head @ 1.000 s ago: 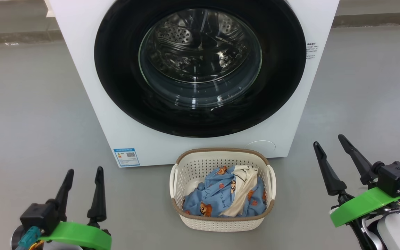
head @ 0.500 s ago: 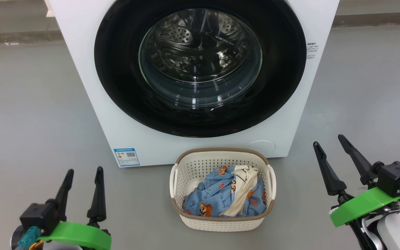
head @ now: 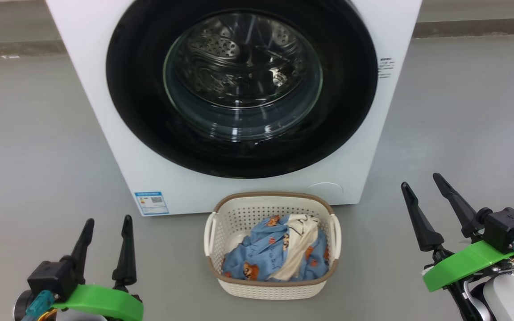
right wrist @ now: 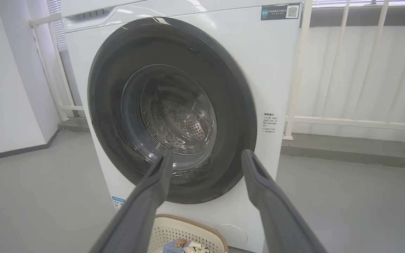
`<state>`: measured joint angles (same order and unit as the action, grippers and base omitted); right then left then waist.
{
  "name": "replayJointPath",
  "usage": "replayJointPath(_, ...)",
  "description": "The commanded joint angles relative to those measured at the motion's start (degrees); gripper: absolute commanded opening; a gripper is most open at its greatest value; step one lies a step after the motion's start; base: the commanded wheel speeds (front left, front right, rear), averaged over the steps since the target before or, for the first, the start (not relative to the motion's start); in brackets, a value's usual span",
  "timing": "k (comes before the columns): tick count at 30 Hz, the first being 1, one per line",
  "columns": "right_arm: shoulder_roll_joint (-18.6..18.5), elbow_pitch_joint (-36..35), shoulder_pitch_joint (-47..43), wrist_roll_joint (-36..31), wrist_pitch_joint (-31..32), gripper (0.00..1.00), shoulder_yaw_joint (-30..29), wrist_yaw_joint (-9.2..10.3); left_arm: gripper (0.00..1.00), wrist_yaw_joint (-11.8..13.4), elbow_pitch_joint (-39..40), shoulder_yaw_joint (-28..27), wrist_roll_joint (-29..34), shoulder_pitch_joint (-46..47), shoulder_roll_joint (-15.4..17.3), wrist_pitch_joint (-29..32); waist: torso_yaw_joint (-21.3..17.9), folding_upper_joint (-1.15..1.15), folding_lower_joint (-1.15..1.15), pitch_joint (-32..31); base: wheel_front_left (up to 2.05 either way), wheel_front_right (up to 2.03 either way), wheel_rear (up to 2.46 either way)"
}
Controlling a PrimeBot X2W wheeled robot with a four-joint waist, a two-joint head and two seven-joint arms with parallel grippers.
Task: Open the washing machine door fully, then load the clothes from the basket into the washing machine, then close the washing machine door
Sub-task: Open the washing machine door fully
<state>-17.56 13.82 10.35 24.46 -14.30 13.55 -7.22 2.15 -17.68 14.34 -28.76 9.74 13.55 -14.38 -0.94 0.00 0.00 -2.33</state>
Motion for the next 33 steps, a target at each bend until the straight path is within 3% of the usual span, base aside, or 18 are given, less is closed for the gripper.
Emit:
replayJointPath(1,-0.93,-1.22,2.13,-0.55,-0.70,1.00,0.76,-0.26,1.00,0.42,0.81,-1.75,0.07,3.18,1.48,-0.50,-0.01,0.00,0.00,-0.01,1.17,1.17,-2.35)
replayJointPath(17,-0.87,-0.97,2.10,-0.33,-0.70,1.00,0.77,-0.26,1.00,-0.18,1.22,-1.44,-1.12,2.82,1.68,-0.46,-0.10,0.00,0.00,-0.38,1.08,1.07,-2.15)
replayJointPath(33,-0.89,-1.02,1.75,-0.24,-0.70,1.00,0.43,-0.26,1.00,0.06,1.40,-0.80,-1.71,2.28,1.94,-0.25,-0.32,0.00,0.00,-0.63,0.16,0.16,-0.31)
